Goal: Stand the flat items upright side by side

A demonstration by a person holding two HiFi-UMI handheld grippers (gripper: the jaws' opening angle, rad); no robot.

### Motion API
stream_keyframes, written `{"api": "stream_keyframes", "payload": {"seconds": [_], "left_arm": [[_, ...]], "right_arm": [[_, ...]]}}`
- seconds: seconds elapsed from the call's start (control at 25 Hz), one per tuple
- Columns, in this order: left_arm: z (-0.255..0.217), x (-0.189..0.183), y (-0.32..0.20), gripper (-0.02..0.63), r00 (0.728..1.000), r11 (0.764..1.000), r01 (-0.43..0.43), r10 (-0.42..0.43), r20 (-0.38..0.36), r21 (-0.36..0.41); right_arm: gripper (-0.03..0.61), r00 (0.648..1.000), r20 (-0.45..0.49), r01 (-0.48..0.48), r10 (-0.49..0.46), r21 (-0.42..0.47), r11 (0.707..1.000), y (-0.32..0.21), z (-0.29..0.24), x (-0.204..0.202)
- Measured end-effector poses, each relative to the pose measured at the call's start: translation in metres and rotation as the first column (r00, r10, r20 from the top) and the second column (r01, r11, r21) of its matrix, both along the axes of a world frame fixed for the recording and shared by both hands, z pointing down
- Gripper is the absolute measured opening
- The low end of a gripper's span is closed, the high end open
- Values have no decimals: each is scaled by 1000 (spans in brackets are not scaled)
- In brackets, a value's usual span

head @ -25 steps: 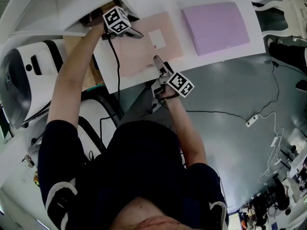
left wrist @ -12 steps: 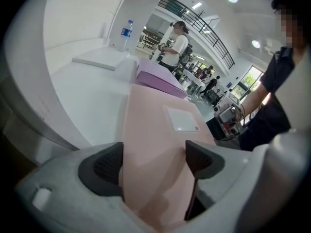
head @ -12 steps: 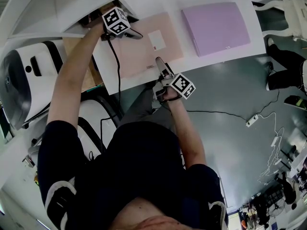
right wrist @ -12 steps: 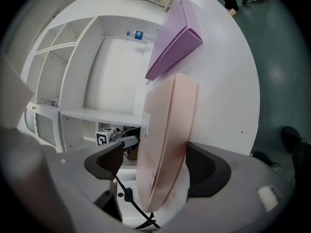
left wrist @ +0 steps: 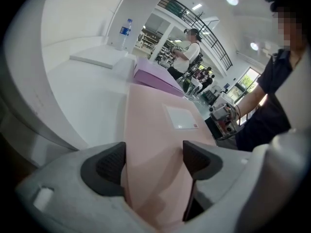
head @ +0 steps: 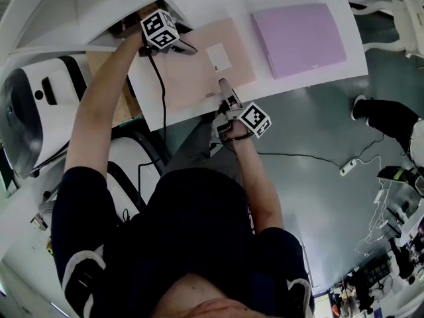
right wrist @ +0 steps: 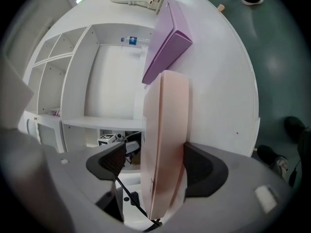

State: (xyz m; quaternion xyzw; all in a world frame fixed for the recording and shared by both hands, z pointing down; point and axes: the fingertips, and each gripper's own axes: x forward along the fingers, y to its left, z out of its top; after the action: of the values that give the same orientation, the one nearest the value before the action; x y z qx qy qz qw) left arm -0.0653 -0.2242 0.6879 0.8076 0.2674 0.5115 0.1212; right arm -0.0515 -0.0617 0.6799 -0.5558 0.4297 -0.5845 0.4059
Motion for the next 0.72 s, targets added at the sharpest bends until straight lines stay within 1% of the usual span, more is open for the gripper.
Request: {"api": "stream_keyframes", "payload": {"seconds": [0.08, 0.16, 0.2, 0.28, 0.36, 0.4, 0.72], "left_arm": [[1, 0, 0, 379, 1000, 1000, -1, 1, 0, 6], [1, 0, 0, 379, 1000, 1000, 1, -1, -2, 12], [1, -1, 1, 378, 1000, 1000, 2, -2, -3, 14], [1, -1, 1, 377, 1000, 1000, 7, -7, -5, 15], [2, -1, 0, 377, 1000, 1000, 14, -14, -7, 19], [2, -1, 0, 379, 1000, 1000, 19, -19, -9, 20], [2, 0, -2, 377, 999, 999, 35, -34, -42, 26]], "right_arm": [[362, 1000, -8, 12, -12, -14, 1000, 0, 2, 0], [317, 1000, -17, 15, -15, -37, 999, 1, 6, 0], [307, 1000, -23, 12, -13, -47, 999, 2, 7, 0], [258, 999, -34, 10, -12, -69, 998, 3, 11, 0], [238, 999, -47, 9, -13, -95, 995, 4, 15, 3], [210, 999, -52, 9, -15, -105, 994, 4, 17, 4], [178, 1000, -19, 16, -18, -84, 996, 7, 17, 6]]}}
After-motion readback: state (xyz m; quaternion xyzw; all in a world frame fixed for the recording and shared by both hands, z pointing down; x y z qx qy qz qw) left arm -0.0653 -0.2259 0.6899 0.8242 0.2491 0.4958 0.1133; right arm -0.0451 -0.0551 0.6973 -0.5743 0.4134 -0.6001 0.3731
